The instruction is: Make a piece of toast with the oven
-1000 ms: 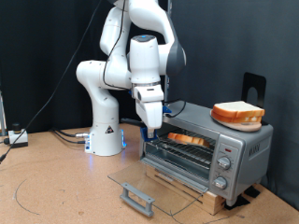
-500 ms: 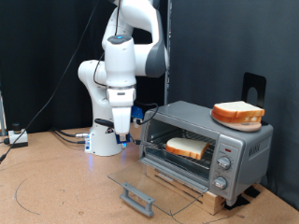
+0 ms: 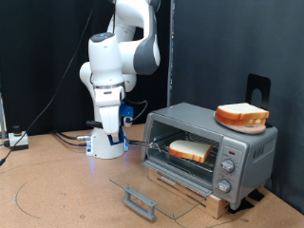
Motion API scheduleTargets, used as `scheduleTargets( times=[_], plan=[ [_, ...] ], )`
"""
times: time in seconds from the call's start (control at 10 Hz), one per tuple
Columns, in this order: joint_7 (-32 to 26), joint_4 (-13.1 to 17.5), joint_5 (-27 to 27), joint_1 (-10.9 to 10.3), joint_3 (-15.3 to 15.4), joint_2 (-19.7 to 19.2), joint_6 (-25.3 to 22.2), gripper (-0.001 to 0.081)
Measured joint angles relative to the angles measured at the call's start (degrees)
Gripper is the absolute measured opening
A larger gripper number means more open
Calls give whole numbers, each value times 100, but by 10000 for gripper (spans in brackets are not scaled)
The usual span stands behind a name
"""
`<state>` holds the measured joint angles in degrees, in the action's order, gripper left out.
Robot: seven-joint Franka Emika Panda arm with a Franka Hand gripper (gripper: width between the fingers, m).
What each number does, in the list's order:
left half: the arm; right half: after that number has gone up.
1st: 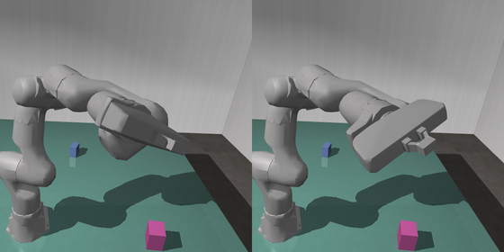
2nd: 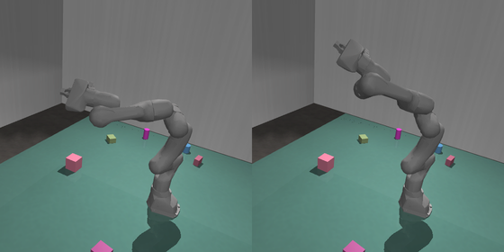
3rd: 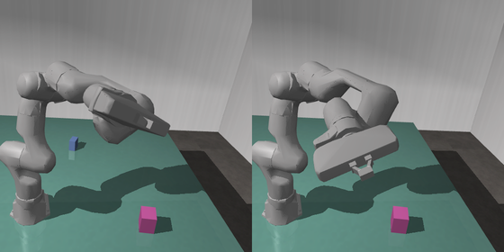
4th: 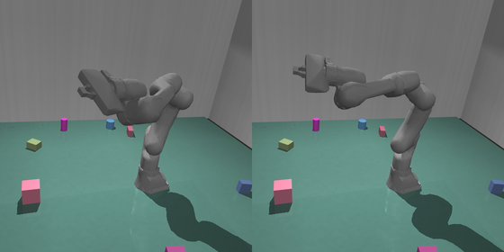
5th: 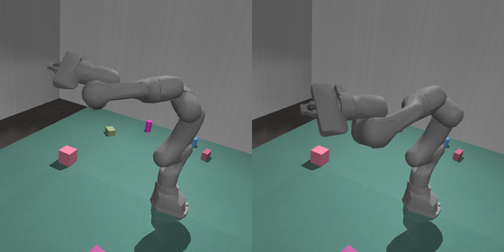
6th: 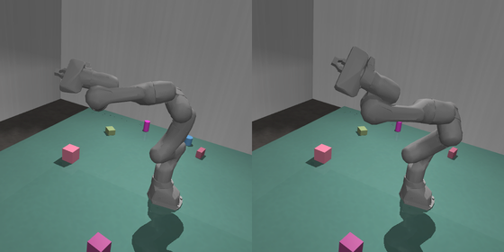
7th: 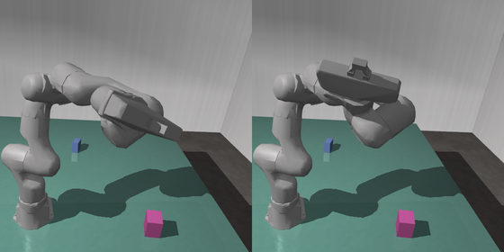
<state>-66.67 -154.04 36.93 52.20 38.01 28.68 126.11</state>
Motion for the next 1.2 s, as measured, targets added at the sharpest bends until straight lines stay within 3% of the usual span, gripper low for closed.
scheduleTargets(
  times=[0.2, 0.5, 0.9, 1.0, 1.2],
  plan=[
    [-441, 51, 447, -302, -474, 349, -704, 394],
    [-564, 100, 673, -588, -801, 925, -1400, 394],
    [-299, 71, 729, -792, -880, 1826, -1944, 394],
    [-301, 64, 729, -790, -879, 1806, -1947, 394],
    [-338, 70, 1118, -933, -910, 1808, -2424, 394]
  ],
)
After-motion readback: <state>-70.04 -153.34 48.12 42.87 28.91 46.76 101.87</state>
